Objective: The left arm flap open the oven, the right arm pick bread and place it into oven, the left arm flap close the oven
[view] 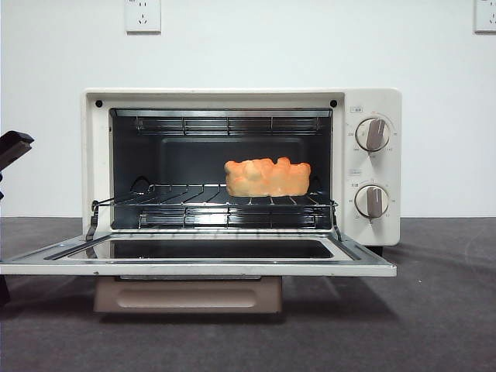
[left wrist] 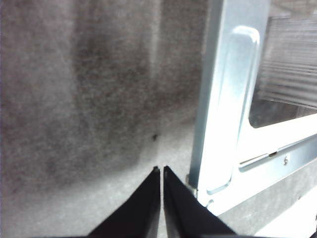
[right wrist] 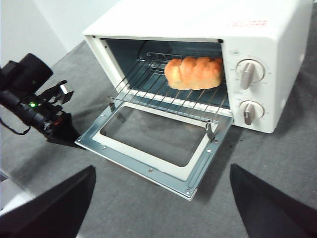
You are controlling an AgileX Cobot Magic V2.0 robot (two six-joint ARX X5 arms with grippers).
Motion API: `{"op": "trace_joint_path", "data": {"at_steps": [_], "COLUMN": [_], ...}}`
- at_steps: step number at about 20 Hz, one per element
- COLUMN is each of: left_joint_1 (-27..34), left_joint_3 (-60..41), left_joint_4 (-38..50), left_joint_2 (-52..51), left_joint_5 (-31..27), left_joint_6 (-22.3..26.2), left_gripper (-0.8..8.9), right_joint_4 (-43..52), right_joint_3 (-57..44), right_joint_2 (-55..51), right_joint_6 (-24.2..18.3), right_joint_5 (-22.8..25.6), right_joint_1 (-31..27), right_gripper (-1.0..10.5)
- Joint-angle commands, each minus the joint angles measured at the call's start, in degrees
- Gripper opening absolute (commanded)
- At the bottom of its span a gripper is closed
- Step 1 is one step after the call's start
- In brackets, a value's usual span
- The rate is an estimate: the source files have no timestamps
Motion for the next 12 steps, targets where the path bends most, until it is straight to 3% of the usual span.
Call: {"op": "trace_joint_path", "data": {"at_steps": [1, 12], "left_joint_1": [-0.20, 0.31], "left_joint_3": [0.31, 0.42], "left_joint_4": [0.61, 2.64], "left_joint_2": [0.81, -2.05], "left_joint_5": [2.71, 13.18], "left_joint_6": [-0.11, -0.94], "left_gripper": [0.15, 0.15], "right_joint_4": [0.48, 3.32], "right_joint_3": [0.92, 0.92], "right_joint_2": [0.07, 0.07], "right_joint_6": [0.63, 1.27], "right_joint_5": [0.74, 1.09], "right_joint_1": [0.52, 0.52], "right_gripper": [4.3, 4.3]}}
